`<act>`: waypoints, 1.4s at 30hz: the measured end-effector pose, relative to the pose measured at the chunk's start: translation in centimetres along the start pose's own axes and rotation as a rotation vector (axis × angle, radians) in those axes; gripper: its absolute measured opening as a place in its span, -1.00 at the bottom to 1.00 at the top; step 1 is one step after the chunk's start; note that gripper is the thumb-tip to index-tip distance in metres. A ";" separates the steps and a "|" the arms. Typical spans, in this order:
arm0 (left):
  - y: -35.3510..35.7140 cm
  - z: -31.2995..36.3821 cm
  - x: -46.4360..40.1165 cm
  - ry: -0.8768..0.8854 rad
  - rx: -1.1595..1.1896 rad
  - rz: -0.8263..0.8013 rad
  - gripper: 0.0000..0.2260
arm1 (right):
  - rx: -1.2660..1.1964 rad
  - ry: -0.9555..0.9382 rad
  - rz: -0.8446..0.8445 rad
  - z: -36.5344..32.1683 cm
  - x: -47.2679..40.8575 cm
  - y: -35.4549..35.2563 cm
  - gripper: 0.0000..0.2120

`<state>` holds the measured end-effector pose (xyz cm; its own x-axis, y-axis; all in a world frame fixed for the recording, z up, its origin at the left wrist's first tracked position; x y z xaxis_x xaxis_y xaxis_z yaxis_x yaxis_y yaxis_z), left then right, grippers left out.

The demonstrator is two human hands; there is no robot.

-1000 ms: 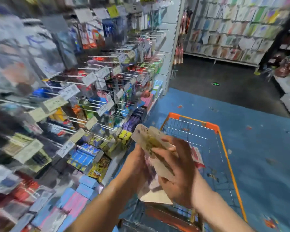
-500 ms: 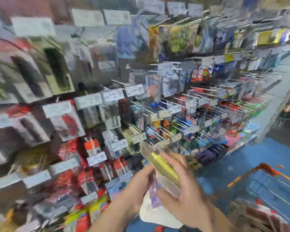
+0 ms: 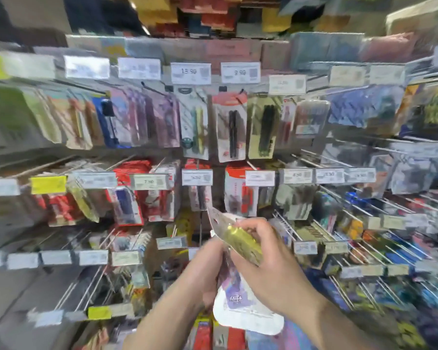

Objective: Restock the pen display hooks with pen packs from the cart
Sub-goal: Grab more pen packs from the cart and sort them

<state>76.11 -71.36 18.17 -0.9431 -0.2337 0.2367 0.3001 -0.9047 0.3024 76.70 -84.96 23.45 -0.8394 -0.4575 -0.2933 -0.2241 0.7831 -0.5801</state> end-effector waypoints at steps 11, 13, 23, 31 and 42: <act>-12.7 12.7 4.5 0.260 -0.076 -0.037 -0.85 | 0.023 -0.154 -0.040 -11.4 -8.4 8.9 -0.22; -15.5 13.3 3.7 0.273 -0.056 0.044 -0.85 | 0.009 -0.143 -0.038 -12.0 -10.0 9.8 -0.19; -22.5 17.4 2.9 0.384 -0.115 0.173 -0.82 | -0.509 0.095 -0.227 -12.5 -17.0 16.1 -0.10; -28.8 20.8 5.9 0.462 -0.018 0.431 -0.84 | -0.752 0.044 -0.307 -18.3 -22.1 18.8 -0.75; -39.9 26.4 8.5 0.634 -0.003 0.455 -0.75 | -0.823 0.053 -0.292 -26.8 -29.2 27.2 -0.82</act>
<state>59.94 -27.85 32.53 -0.6297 -0.7401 -0.2360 0.6775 -0.6719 0.2994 81.85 -39.01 36.58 -0.7102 -0.6828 -0.1712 -0.7026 0.7027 0.1119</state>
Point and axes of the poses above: each hand's wrist, its own x-axis away from the middle knuckle, its own y-axis out of the palm, z = x × y, the point moved 4 cm from there along -x, towards the middle knuckle, and after that the axes turned 5 degrees about y, right-handed, at the moved point
